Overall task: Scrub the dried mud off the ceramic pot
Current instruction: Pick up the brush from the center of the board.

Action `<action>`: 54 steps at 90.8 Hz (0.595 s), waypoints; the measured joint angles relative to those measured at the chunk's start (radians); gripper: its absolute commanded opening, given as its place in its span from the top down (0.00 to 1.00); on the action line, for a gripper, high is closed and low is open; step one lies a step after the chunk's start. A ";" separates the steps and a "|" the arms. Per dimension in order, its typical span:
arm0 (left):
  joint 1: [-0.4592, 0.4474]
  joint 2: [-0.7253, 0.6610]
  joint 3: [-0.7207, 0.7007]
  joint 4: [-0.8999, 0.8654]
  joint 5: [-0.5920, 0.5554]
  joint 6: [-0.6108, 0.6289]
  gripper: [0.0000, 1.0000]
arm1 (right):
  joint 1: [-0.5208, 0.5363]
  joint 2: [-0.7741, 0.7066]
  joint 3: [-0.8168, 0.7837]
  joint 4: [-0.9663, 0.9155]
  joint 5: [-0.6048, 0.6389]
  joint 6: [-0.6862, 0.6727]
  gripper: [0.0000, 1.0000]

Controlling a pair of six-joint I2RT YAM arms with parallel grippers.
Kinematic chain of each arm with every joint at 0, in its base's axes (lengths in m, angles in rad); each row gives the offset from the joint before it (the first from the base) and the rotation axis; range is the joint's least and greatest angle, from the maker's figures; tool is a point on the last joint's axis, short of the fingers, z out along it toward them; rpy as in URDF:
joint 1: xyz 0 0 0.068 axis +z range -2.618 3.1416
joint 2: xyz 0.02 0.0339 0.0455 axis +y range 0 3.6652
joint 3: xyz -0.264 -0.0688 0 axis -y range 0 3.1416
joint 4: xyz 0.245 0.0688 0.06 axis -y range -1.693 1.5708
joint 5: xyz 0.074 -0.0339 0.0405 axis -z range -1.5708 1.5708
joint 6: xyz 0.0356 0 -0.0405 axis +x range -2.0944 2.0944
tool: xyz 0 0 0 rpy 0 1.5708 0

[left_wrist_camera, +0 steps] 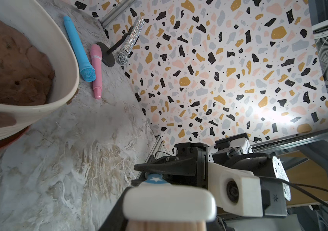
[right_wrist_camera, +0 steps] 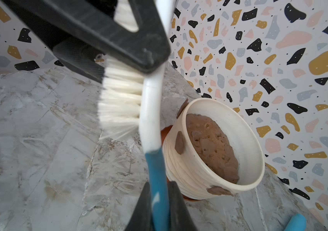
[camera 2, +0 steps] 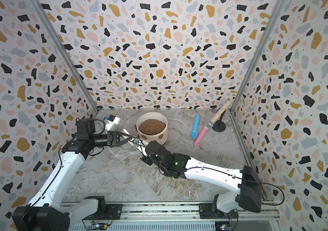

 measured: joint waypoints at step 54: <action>-0.006 -0.016 0.010 -0.117 0.008 0.130 0.22 | 0.004 -0.109 -0.041 -0.083 -0.167 0.105 1.00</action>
